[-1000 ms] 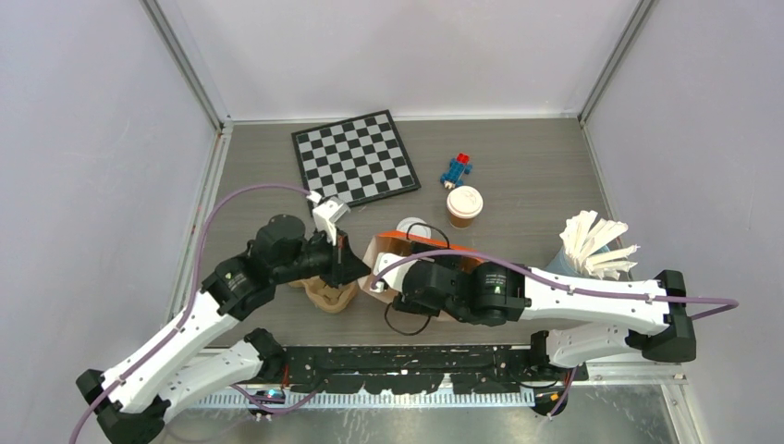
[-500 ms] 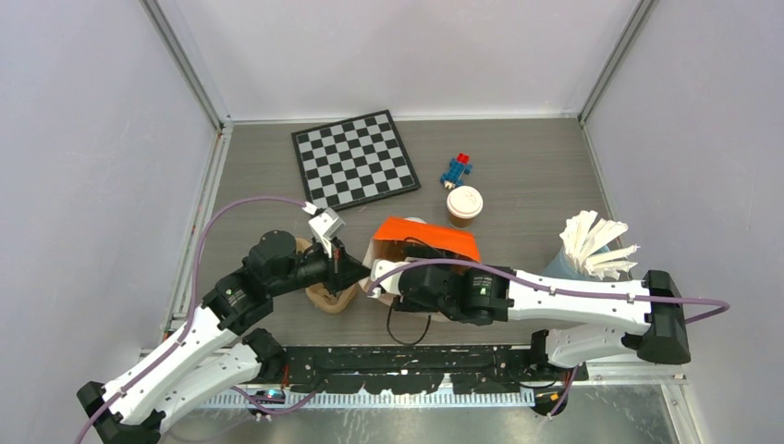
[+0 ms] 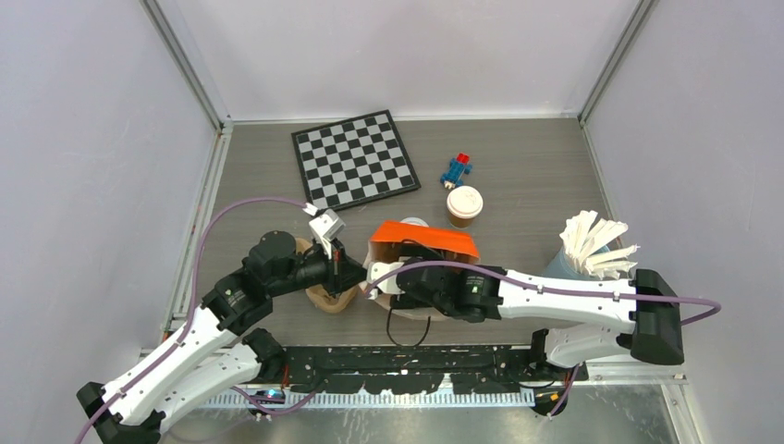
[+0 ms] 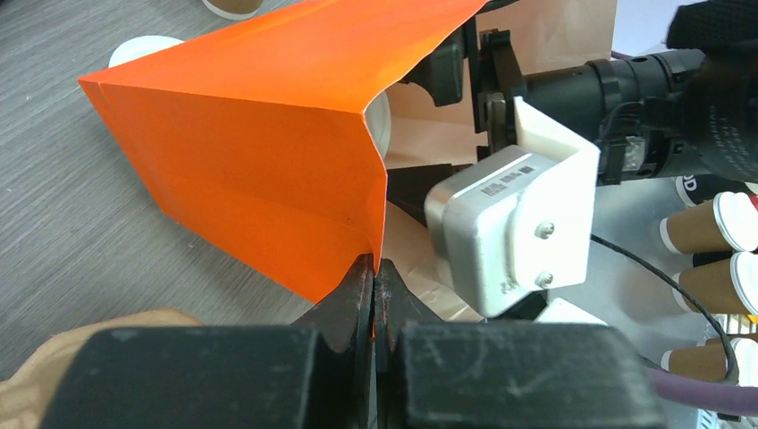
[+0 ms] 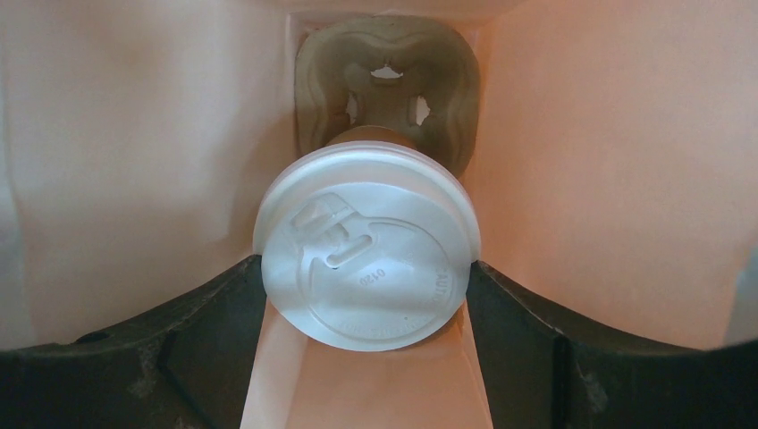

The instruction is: Pack the takeout coffee

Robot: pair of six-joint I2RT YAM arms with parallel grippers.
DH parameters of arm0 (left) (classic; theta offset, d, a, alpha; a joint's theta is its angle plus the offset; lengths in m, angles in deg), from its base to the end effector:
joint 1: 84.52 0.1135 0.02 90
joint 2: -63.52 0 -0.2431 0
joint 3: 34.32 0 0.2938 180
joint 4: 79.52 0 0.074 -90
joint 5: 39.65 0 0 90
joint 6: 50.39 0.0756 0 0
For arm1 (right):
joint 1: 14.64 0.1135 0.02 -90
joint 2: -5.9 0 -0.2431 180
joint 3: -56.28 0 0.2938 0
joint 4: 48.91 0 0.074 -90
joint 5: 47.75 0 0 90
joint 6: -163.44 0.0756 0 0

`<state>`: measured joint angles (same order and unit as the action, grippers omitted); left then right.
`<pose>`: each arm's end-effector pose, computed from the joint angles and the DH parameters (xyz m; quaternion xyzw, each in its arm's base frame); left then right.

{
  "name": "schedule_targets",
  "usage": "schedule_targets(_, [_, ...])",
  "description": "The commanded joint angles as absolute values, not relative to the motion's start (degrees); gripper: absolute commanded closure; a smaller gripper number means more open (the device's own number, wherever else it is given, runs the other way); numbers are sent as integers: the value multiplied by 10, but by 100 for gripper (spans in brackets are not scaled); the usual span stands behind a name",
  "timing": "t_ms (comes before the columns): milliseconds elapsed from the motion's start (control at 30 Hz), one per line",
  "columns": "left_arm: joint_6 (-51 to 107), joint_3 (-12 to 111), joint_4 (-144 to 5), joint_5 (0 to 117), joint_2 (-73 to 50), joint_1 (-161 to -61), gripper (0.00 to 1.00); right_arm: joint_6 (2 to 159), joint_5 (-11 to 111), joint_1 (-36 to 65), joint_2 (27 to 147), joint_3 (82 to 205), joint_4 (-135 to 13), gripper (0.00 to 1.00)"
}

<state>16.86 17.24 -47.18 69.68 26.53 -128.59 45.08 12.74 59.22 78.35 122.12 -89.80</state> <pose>0.1612 -0.1909 0.2893 0.2446 0.7643 -0.4332 0.4103 0.1283 0.3095 0.2084 -0.6436 0.6377 -0.0834 0.4150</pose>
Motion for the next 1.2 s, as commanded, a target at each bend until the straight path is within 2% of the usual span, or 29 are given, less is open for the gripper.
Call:
schedule_targets(0, [162,191,-473,712,266,-1286,100,425,130,572,791,1211,-861,27])
schedule_targets(133, [161,194,-461,712,264,-1286,100,416,135,555,779,1211,-874,27])
schedule_targets(500, [162,201,-458,699,258,-1286,100,418,118,552,713,1242,-1029,28])
schedule_targets(1133, [154,179,-485,729,277,-1286,100,384,144,552,706,1199,-1040,27])
schedule_targets(1167, [152,178,-485,728,276,-1286,98,384,143,552,705,1196,-1040,27])
